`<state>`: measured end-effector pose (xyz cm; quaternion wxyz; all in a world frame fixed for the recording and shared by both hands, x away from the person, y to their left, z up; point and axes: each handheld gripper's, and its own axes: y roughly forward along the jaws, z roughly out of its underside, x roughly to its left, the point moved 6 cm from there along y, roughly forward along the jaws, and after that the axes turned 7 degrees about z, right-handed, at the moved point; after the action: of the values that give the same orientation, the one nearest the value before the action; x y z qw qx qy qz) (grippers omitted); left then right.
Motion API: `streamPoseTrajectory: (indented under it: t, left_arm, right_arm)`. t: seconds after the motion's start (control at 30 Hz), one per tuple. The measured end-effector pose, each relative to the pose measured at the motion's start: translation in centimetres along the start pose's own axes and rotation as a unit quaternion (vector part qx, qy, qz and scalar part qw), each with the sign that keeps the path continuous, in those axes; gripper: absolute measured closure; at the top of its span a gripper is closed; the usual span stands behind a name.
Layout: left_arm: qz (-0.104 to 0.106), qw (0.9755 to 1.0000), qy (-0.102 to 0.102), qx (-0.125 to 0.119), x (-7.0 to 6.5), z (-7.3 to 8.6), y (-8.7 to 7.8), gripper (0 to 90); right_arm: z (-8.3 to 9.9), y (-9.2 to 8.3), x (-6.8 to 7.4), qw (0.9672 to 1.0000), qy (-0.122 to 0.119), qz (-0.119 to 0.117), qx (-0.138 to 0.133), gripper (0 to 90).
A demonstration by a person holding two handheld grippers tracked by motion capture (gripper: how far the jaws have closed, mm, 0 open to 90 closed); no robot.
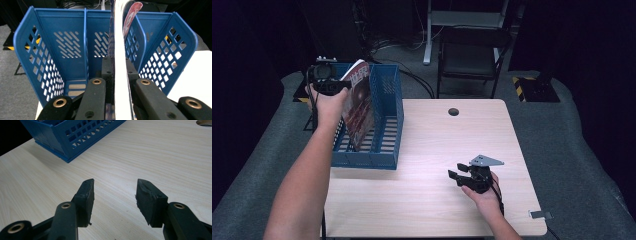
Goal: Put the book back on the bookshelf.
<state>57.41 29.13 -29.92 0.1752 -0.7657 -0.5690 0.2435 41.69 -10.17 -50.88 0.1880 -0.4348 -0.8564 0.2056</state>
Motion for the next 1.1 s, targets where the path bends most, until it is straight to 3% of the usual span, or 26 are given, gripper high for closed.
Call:
streamPoseTrajectory:
  t: [0.63, 0.7, 0.83, 1.1]
  left_arm:
    - [-0.001, 0.9995, 0.004, 0.03, 0.0, 2.4, 2.3, 83.6]
    - [0.003, 0.9996, 0.003, 0.027, 0.1, 2.6, 2.4, 83.5]
    - [0.014, 0.9987, -0.002, 0.048, 0.2, 3.2, 2.4, 83.0]
    - [0.01, 0.9984, 0.004, 0.055, 0.7, 3.8, 1.7, 82.5]
  right_arm:
    - [0.1, 0.0, 0.0, 1.0, 0.0, 0.001, 0.002, 48.6]
    - [0.1, 0.0, -0.1, 1.0, 0.0, 0.0, 0.003, 48.6]
    - [0.1, -0.1, -0.1, 1.0, -0.001, 0.001, 0.003, 48.6]
    - [0.1, 0.0, 0.1, 1.0, -0.001, 0.001, 0.004, 48.6]
